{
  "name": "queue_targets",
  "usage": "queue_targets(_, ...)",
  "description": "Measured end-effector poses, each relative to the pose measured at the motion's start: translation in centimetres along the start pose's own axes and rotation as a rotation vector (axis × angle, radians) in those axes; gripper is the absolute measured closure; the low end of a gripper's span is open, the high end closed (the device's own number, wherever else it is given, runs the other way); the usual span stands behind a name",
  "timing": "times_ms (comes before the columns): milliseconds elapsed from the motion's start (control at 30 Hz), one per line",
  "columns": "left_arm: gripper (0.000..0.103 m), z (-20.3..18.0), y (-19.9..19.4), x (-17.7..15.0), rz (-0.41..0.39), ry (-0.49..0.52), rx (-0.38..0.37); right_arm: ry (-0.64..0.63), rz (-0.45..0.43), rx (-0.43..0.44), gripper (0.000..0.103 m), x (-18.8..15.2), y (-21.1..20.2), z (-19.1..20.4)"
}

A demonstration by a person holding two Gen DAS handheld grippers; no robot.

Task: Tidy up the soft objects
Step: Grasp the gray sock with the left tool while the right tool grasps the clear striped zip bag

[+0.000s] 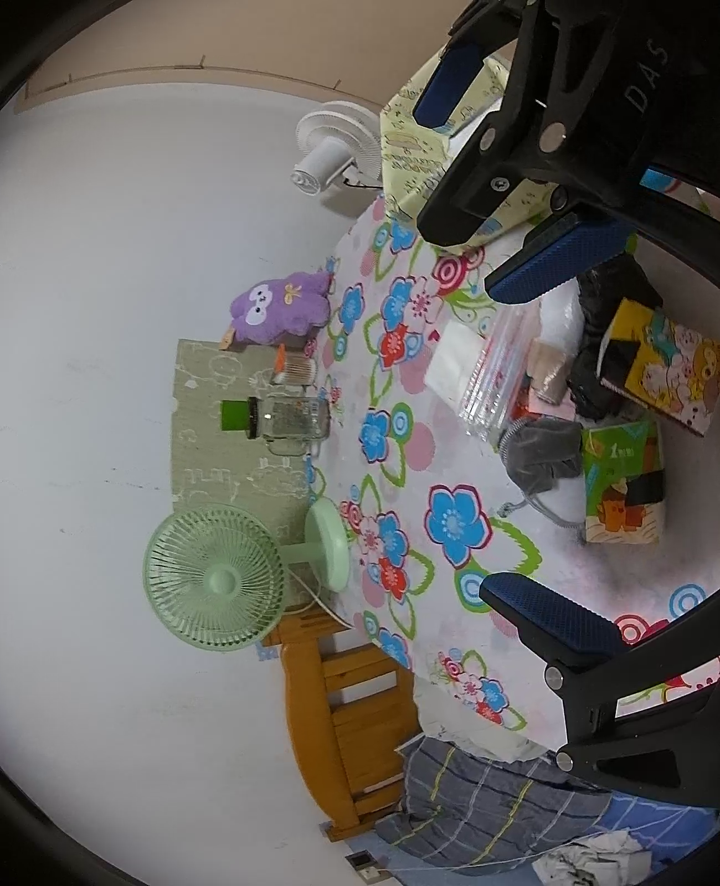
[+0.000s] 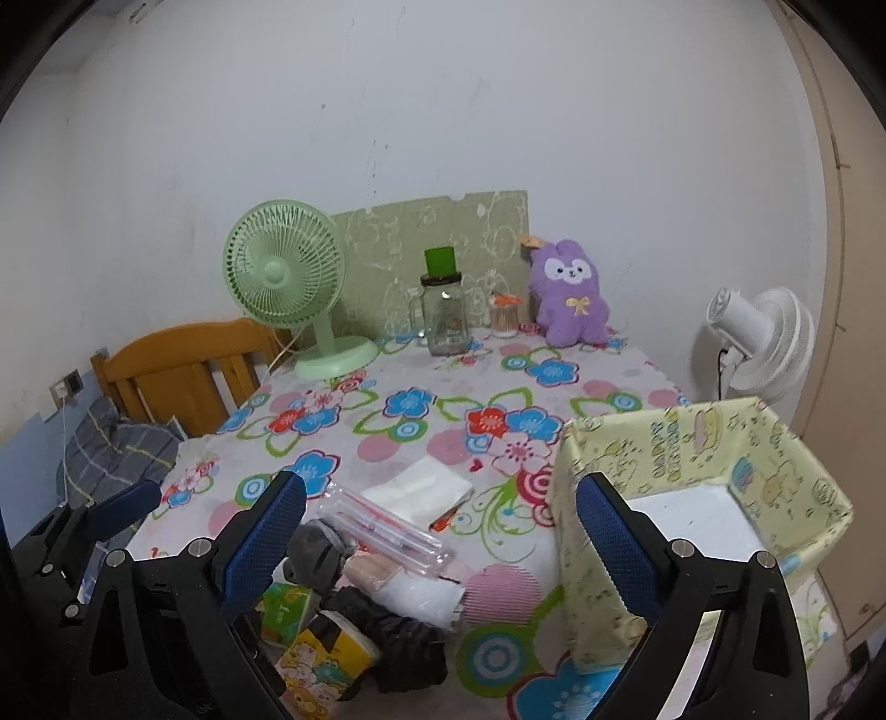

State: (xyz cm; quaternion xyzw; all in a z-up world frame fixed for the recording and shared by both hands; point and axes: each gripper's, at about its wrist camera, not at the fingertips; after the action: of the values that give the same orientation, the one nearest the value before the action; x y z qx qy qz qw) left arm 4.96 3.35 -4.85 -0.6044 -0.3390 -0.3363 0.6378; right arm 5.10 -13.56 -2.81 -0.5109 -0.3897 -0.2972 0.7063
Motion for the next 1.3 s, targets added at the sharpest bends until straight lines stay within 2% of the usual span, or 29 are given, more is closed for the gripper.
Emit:
queue_targets(233,0.005,0.6,1.9,-1.1,0.055,0.004,-0.013,0.009,0.053,0.002,0.006,-1.1,2.0,0.6)
queue_targets(333,0.005,0.8,2.7,-1.4,0.072,0.000,-0.016,0.004,0.081,0.009,0.011,-1.3,3.0,0.9)
queue_targets(733,0.006,1.6,6.3,-1.7,0.138,-0.011,-0.015,-0.011,0.175,0.038,0.016,-1.7,7.3,1.3)
queue_targets(1100,0.017,1.3,9.6,-1.8,0.203,0.002,-0.035,-0.027,0.236,0.054,0.016,-1.8,10.9,1.3)
queue_targets(1300,0.028,0.9,10.5,-1.9,0.224,0.016,-0.049,-0.041,0.280,0.064,0.016,-2.2,12.6,1.5)
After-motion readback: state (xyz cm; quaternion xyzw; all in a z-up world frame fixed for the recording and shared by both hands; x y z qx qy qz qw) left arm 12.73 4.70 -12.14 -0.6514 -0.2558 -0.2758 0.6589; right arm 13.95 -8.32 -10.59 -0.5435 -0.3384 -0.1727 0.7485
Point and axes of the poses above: each gripper's, at about its wrist camera, not at the fingertips, and y roughly the way its jaws point, z to its left, x to its top, and after that the axes turned 5 degrees about x, right-handed
